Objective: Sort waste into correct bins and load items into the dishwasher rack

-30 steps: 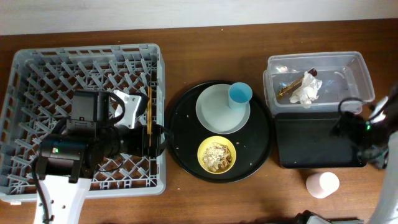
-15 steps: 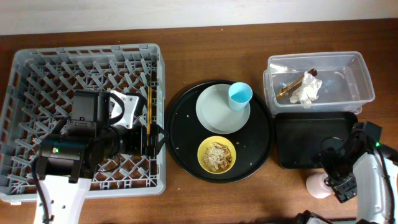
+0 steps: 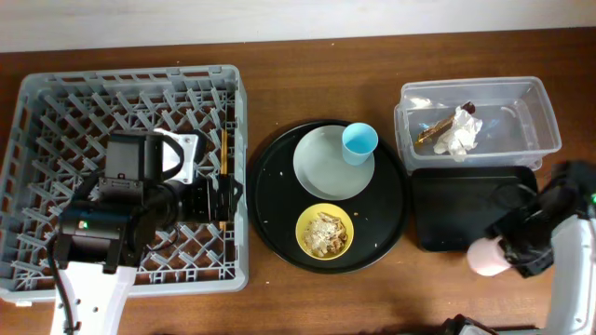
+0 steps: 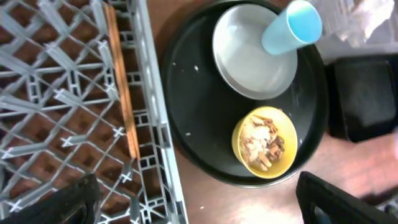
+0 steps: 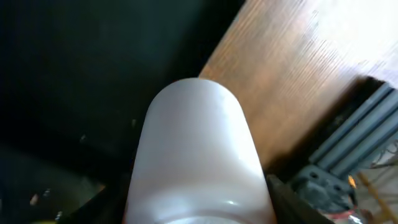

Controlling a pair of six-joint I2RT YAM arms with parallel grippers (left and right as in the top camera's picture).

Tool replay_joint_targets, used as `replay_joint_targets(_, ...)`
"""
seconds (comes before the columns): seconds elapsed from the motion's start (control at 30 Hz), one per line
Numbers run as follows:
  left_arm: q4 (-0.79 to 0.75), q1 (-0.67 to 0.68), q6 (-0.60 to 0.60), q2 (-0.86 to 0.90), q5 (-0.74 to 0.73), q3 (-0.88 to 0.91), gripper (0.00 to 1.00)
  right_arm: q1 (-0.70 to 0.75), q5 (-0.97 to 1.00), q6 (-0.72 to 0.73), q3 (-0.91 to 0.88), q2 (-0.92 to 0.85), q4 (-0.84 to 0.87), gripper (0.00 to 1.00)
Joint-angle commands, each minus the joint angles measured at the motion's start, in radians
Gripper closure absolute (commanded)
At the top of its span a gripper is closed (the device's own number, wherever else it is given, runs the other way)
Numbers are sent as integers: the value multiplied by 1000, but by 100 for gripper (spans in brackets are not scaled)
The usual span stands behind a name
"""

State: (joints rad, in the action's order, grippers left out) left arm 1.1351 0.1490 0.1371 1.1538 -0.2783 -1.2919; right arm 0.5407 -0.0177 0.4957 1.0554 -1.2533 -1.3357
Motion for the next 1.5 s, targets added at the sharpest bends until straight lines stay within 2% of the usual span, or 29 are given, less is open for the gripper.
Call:
replay_joint_targets(0.0, -54, -34, 122, -2, 143, -5, 1, -58, -133, -158, 185, 8, -45, 88)
replay_joint_targets(0.07, -100, -149, 204, -2, 294, -5, 1, -247, -256, -197, 280, 7, 6, 89)
replay_joint_targets(0.13, -102, -296, 207, -2, 373, -5, 1, -495, -283, -196, 322, -10, 117, 89)
replay_joint_targets(0.2, -47, -504, 209, -10, 453, -5, 1, -860, -219, -172, 378, -106, 298, 90)
replay_joint_targets(0.23, -33, -548, 218, -10, 450, -5, 1, -1000, -137, -166, 458, -201, 323, 90)
replay_joint_targets(0.27, -8, -558, 218, -10, 449, -5, 1, -1107, -87, -170, 615, -336, 285, 93)
replay_joint_targets(0.3, 15, -558, 217, -10, 440, -5, 1, -1174, -76, -198, 864, -505, 189, 93)
replay_joint_targets(0.33, 15, -558, 217, -10, 440, -5, 1, -1197, -75, -214, 1041, -616, 122, 93)
replay_joint_targets(0.4, 15, -558, 217, -10, 440, -5, 1, -1228, -74, -257, 1455, -879, 21, 93)
replay_joint_targets(0.43, 15, -558, 217, -10, 440, -5, 1, -1230, -75, -264, 1561, -959, 27, 93)
replay_joint_targets(0.6, 15, -558, 217, -10, 440, -5, 1, -1280, -74, -260, 1581, -1147, 313, 93)
replay_joint_targets(0.77, 15, -558, 217, -10, 440, -5, 1, -1332, 139, -260, 1569, -1256, 343, 93)
replay_joint_targets(0.9, 15, -558, 217, -10, 440, -5, 1, -1320, 146, -260, 1523, -1275, 354, 93)
replay_joint_targets(1.03, 15, -558, 217, -10, 440, -5, 1, -1320, 142, -260, 1504, -1275, 352, 80)
replay_joint_targets(1.07, 15, -558, 217, -10, 440, -5, 1, -1320, 142, -260, 1497, -1275, 342, 51)
replay_joint_targets(1.1, 15, -558, 217, -10, 440, -5, 1, -1320, 142, -261, 1497, -1274, 341, 43)
replay_joint_targets(1.17, 15, -558, 217, -10, 440, -5, 1, -1319, 142, -265, 1515, -1240, 334, 15)
replay_joint_targets(1.2, 15, -558, 217, -10, 440, -5, 1, -1320, 142, -281, 1524, -1212, 330, 6)
replay_joint_targets(1.23, 15, -558, 217, -10, 440, -5, 1, -1319, 142, -284, 1528, -1182, 326, 1)
replay_joint_targets(1.33, 15, -558, 217, -10, 440, -5, 1, -1256, 169, -307, 1532, -1035, 235, 1)
replay_joint_targets(1.37, 15, -558, 217, -10, 440, -5, 1, -1212, 169, -283, 1532, -972, 173, 1)
replay_joint_targets(1.47, 15, -558, 217, -10, 440, -5, 1, -995, 157, -286, 1532, -804, -159, 1)
